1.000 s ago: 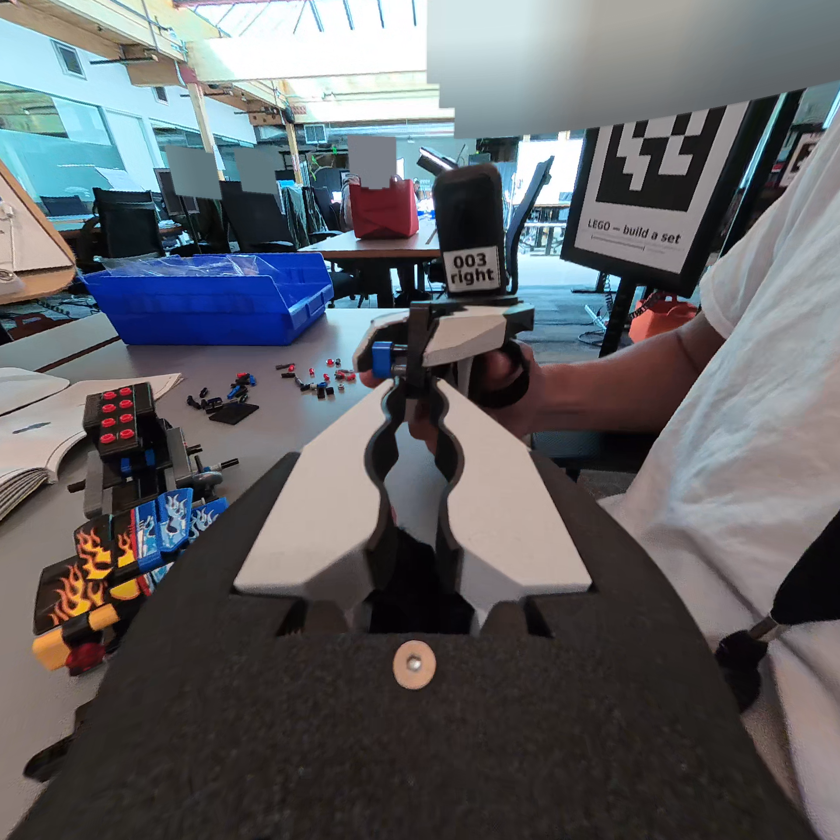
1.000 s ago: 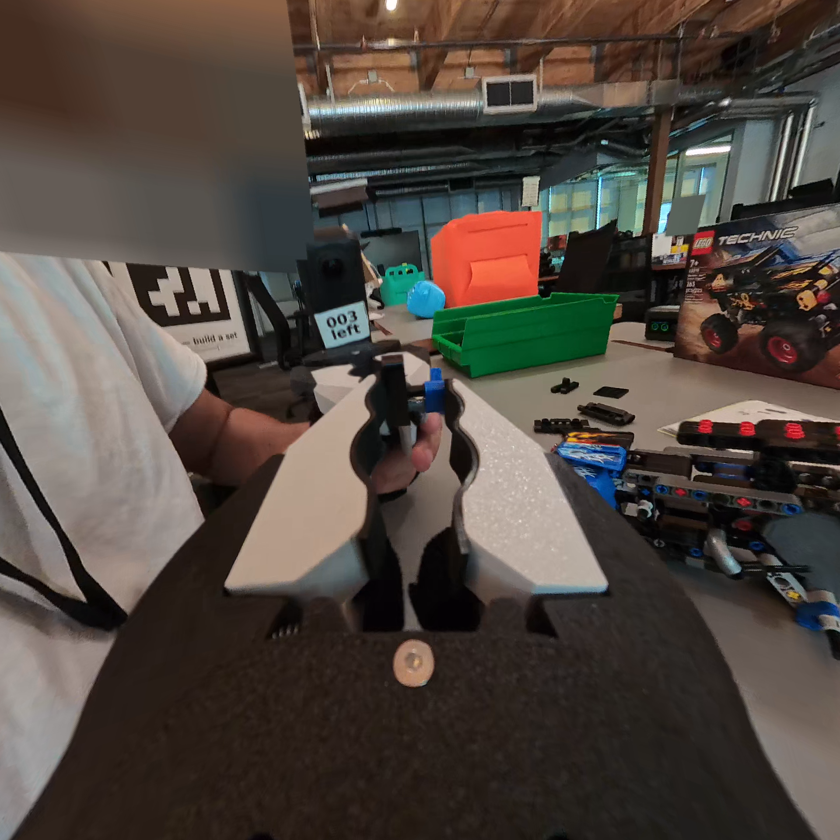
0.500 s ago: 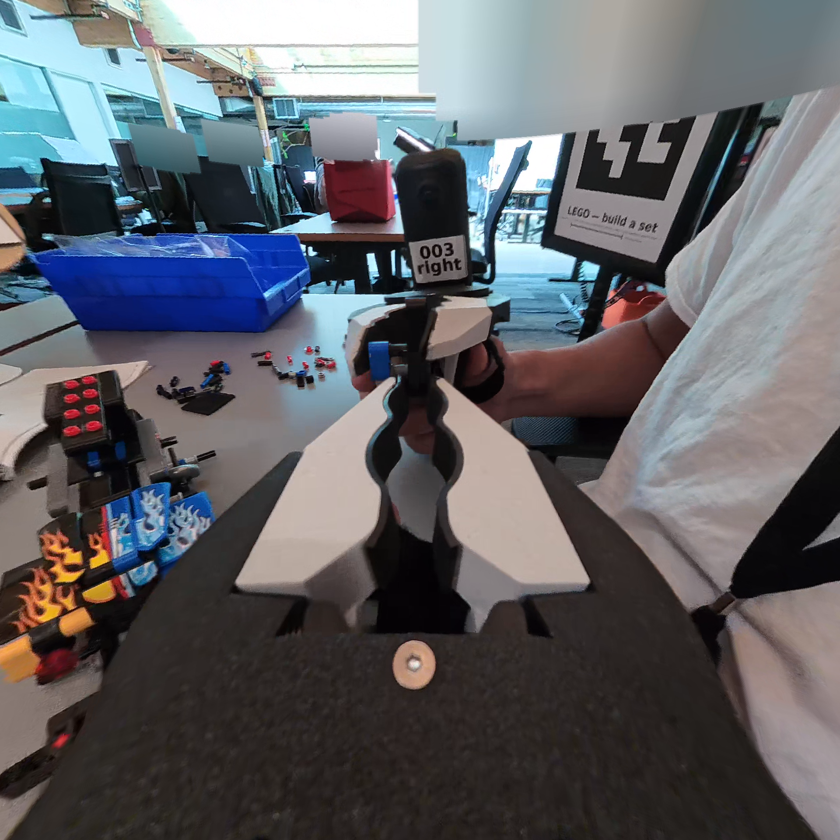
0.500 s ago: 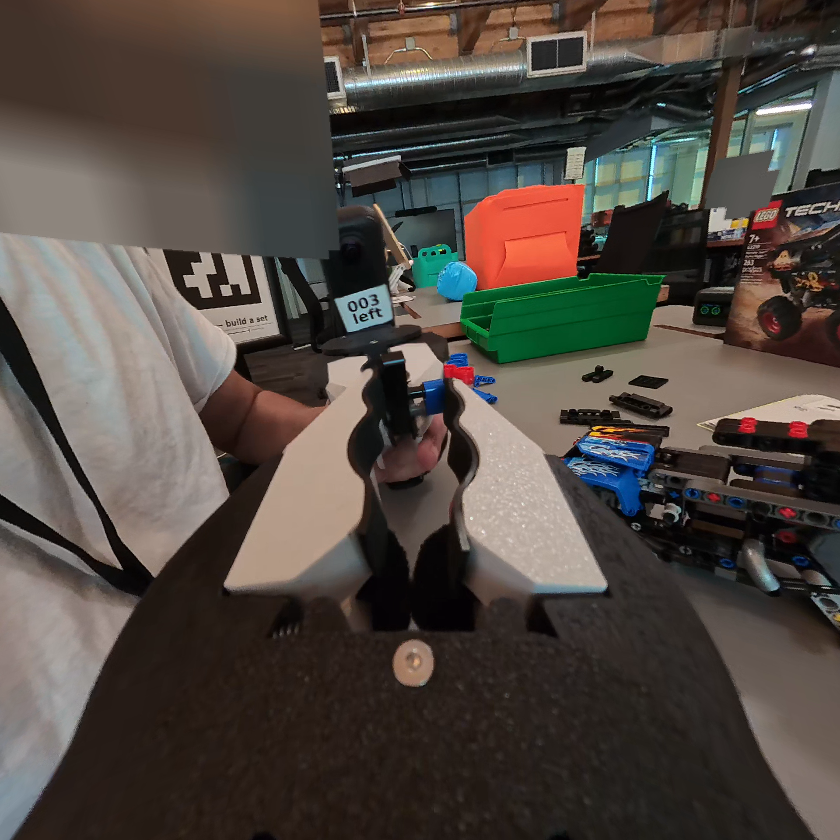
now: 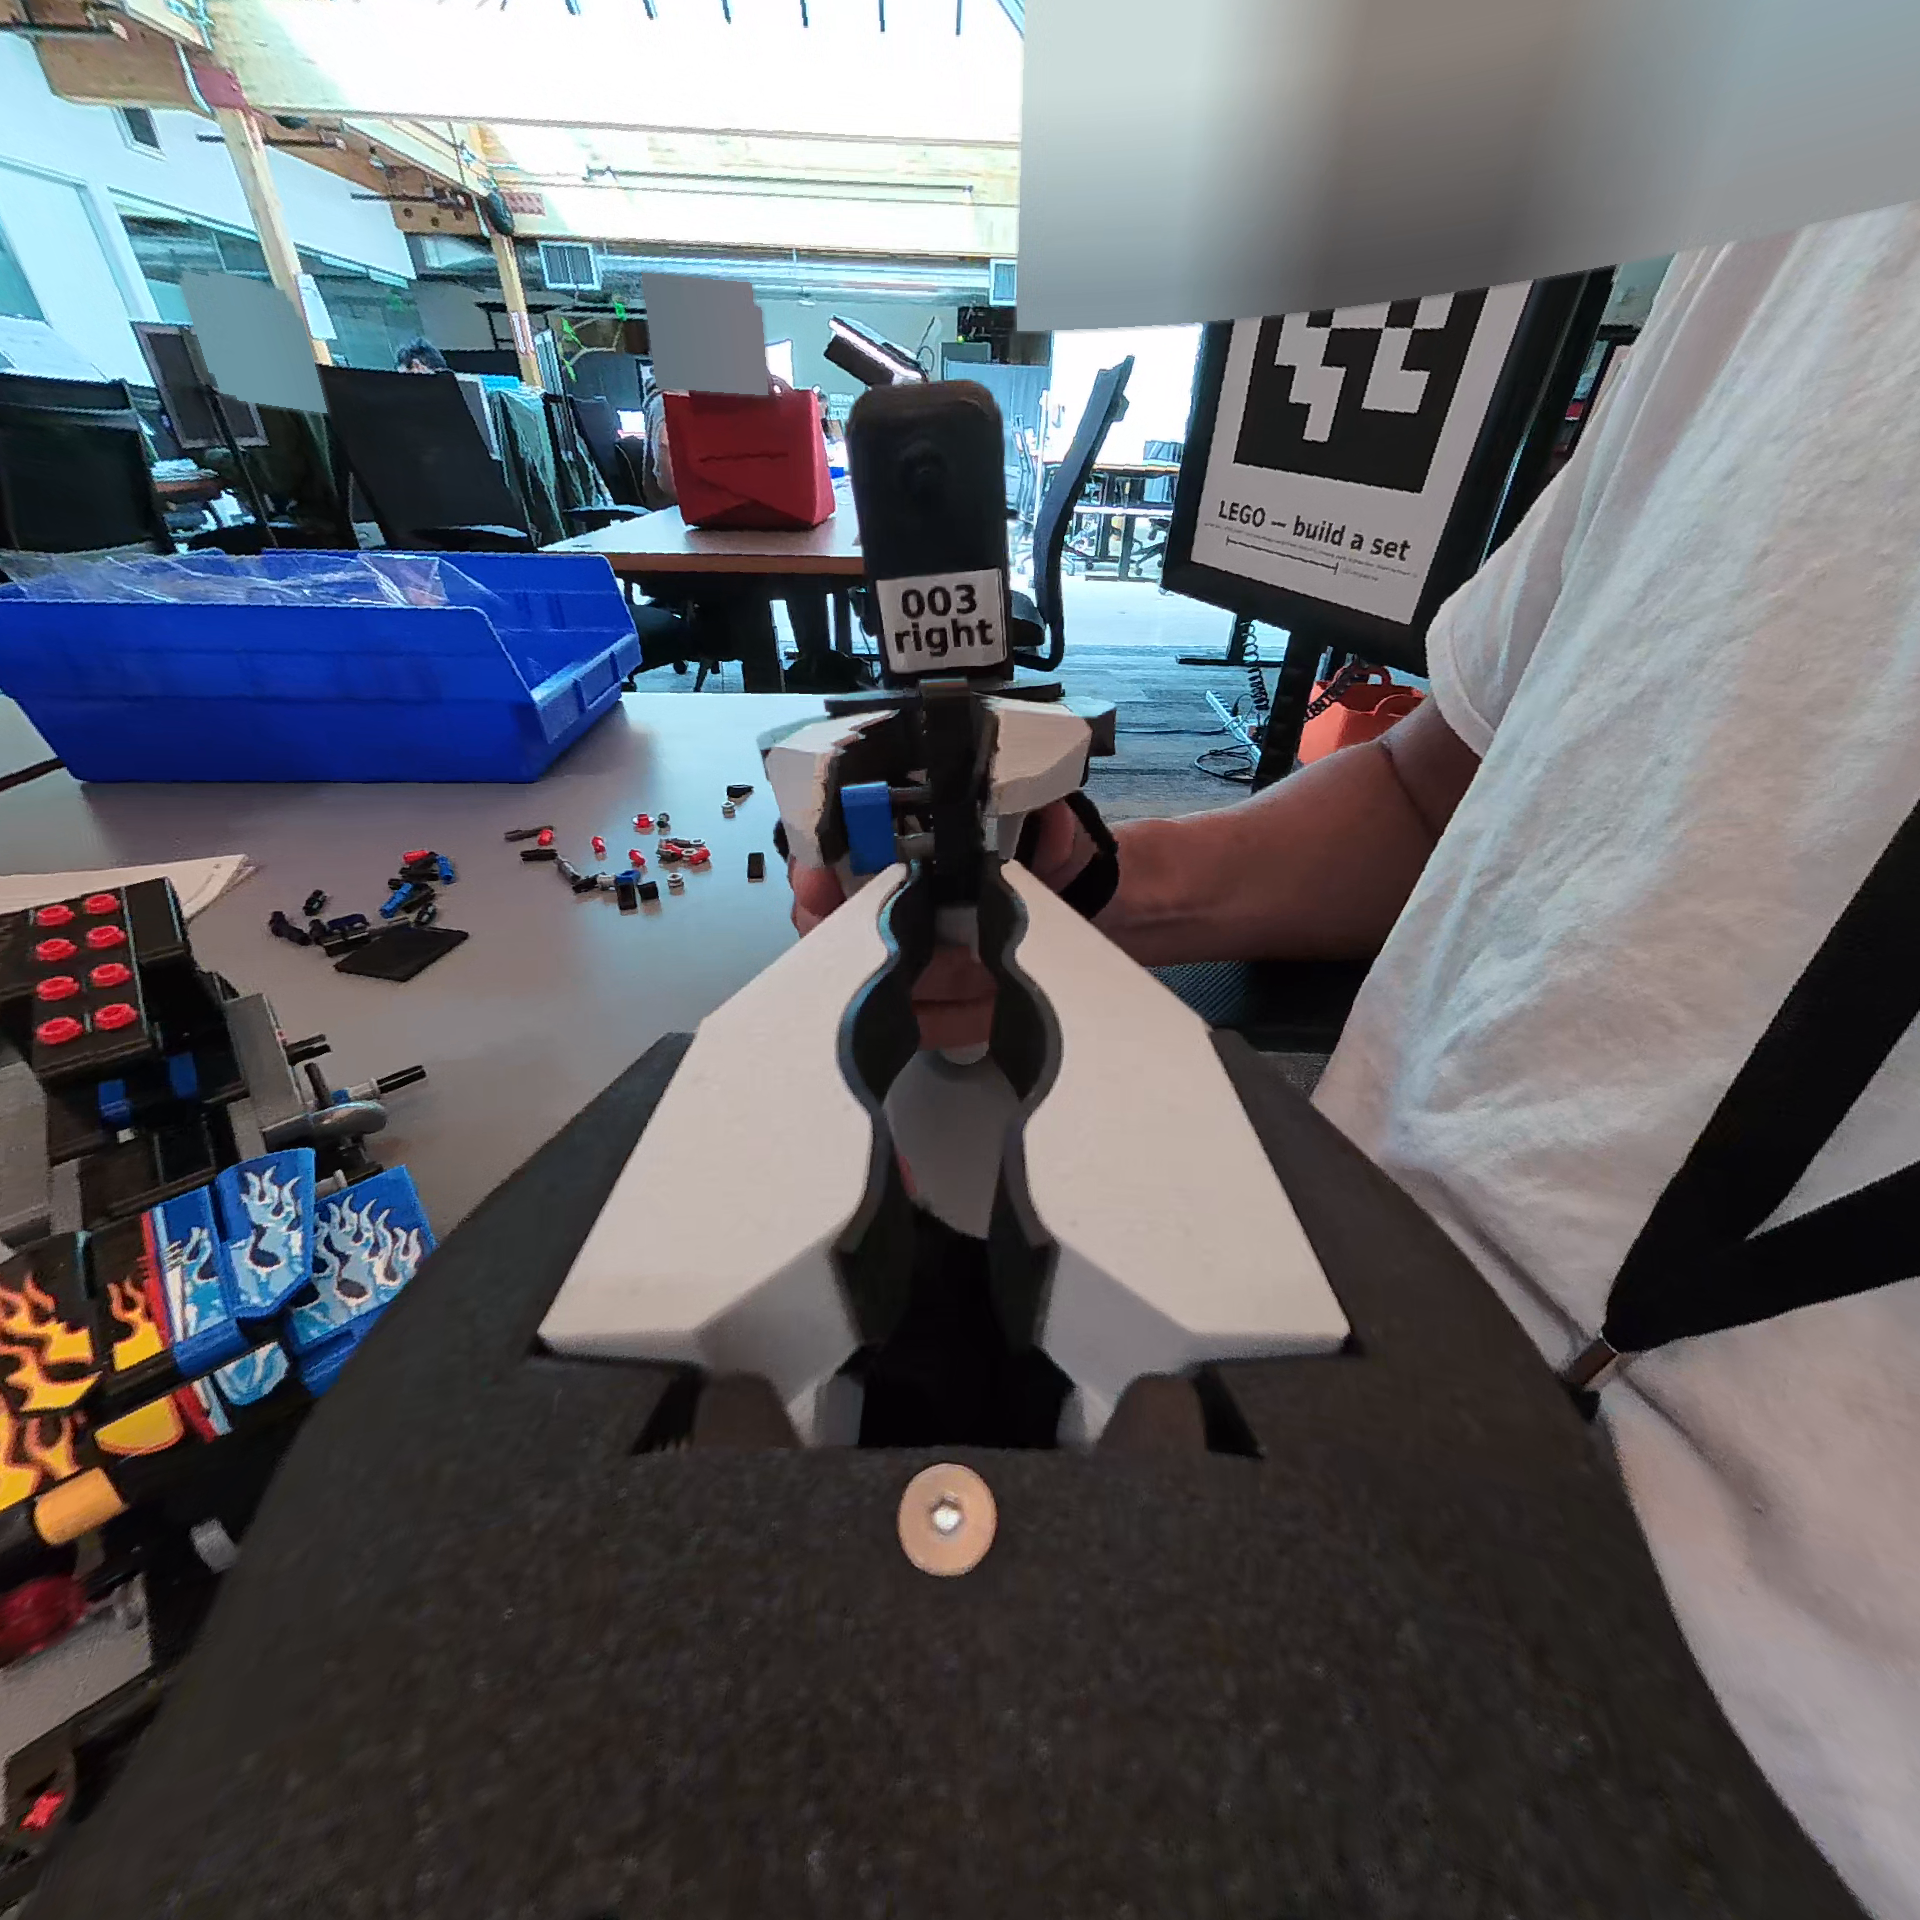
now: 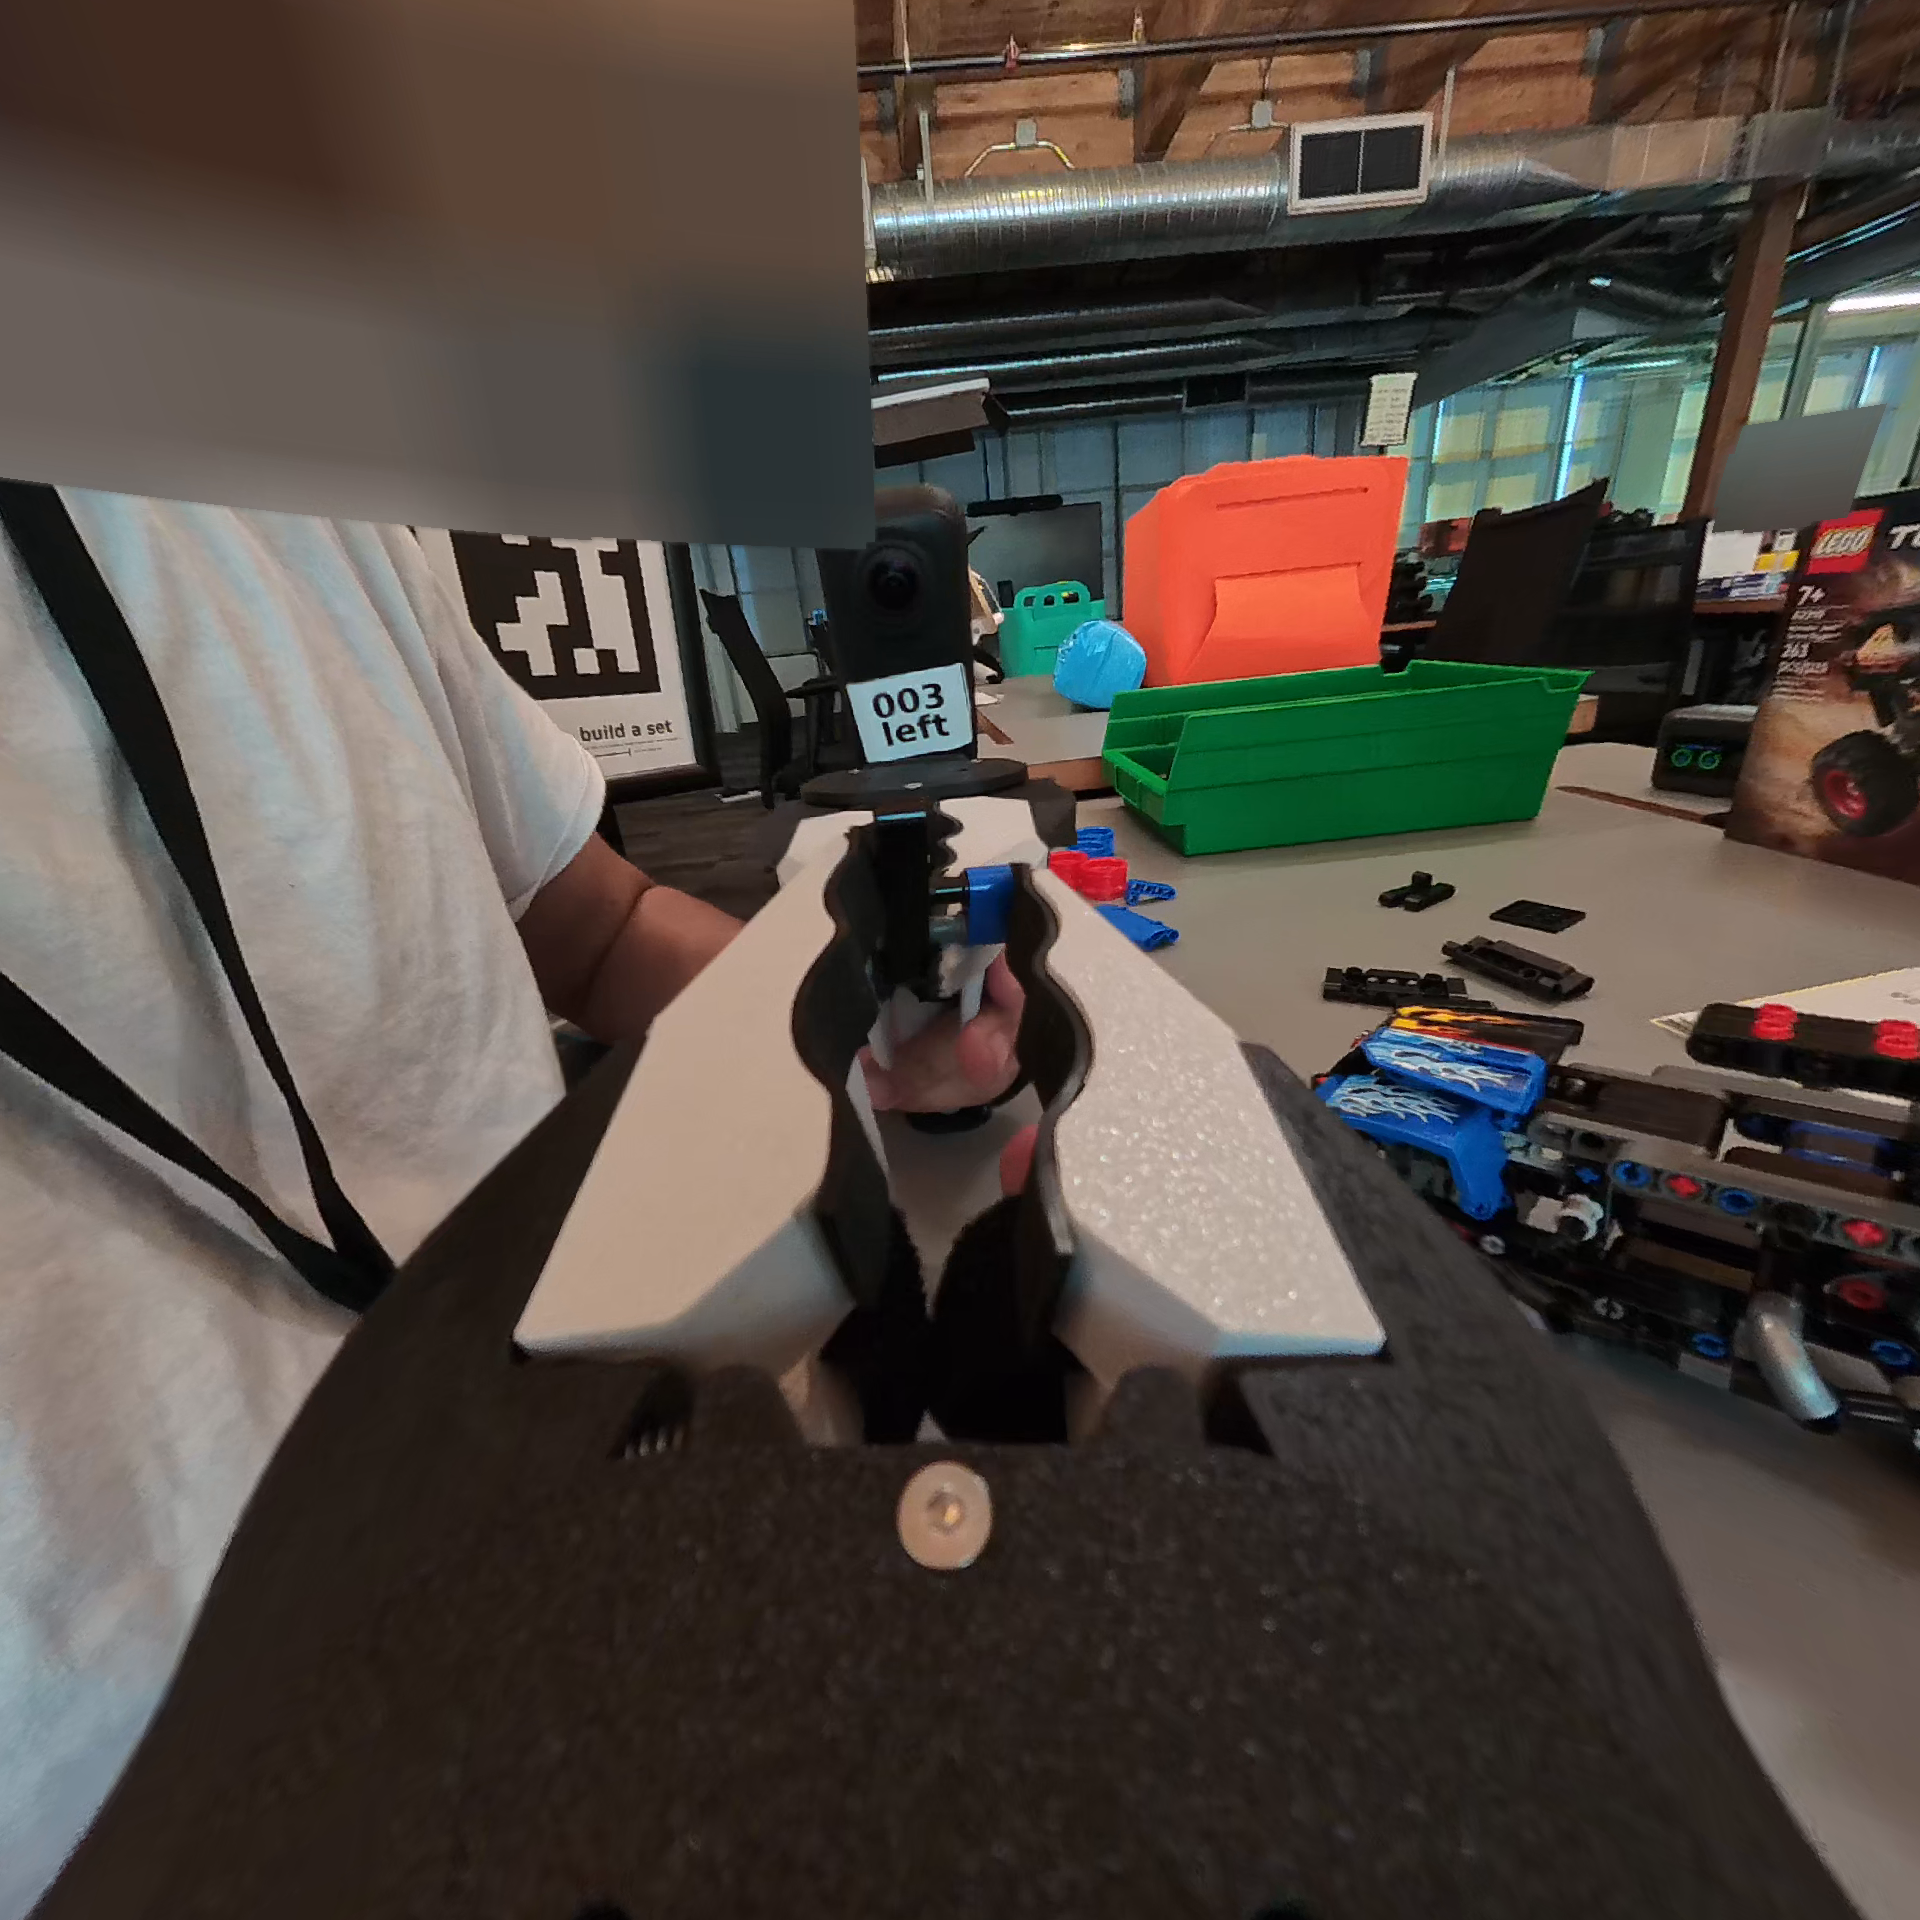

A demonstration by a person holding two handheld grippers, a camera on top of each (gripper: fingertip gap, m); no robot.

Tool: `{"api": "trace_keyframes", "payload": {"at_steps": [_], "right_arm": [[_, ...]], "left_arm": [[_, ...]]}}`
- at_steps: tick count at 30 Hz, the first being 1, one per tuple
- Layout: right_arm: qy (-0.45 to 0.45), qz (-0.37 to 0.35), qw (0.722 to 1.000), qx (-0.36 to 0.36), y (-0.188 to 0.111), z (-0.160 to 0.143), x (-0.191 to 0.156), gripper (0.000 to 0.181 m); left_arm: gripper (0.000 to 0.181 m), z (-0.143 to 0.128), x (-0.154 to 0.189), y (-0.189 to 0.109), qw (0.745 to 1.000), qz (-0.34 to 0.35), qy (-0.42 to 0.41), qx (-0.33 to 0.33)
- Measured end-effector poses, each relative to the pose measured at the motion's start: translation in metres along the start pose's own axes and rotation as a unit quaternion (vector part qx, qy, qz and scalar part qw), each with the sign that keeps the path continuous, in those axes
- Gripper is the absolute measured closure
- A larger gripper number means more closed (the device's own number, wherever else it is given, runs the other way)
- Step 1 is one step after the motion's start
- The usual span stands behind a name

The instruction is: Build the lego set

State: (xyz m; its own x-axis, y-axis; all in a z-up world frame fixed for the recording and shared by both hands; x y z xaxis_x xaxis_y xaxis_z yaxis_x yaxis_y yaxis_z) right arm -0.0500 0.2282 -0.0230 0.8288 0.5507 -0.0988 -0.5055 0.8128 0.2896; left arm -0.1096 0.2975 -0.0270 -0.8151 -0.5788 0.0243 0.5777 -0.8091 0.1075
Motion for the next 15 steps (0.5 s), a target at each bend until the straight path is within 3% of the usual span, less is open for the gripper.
{"api": "trace_keyframes", "payload": {"at_steps": [5,8,9,12,15], "right_arm": [[-0.015,-0.009,1.000,-0.011,0.001,-0.001,0.002,0.158],[-0.049,-0.028,0.997,-0.057,0.001,-0.003,0.008,0.156],[-0.054,-0.039,0.994,-0.091,0.000,-0.003,0.010,0.156],[-0.061,-0.096,0.976,-0.184,-0.012,-0.010,0.019,0.153],[0.020,-0.122,0.972,-0.201,-0.021,-0.013,0.022,0.149]], "left_arm": [[0.175,-0.002,-0.002,0.000,1.000,0.017,0.015,-0.018],[0.175,-0.006,-0.007,-0.004,0.993,0.051,0.078,-0.070],[0.175,-0.010,-0.009,-0.006,0.983,0.076,0.134,-0.099],[0.175,-0.031,-0.019,-0.012,0.902,0.150,0.341,-0.218],[0.175,-0.051,-0.023,-0.012,0.823,0.170,0.459,-0.288]]}}
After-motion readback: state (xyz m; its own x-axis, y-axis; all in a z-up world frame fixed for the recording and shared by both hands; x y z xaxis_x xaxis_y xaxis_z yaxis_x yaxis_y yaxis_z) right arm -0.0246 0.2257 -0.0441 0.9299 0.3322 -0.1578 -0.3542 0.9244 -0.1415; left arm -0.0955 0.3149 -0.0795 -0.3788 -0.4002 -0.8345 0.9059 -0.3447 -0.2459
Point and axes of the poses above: each gripper's, where its closed fingertips meet, y out along the fingers, z out of its top, x = y × z across the jaws, the point moved 6 cm from there along -y, back along the fingers, and after that the axes turned 6 degrees about x, right-handed, at the moved point
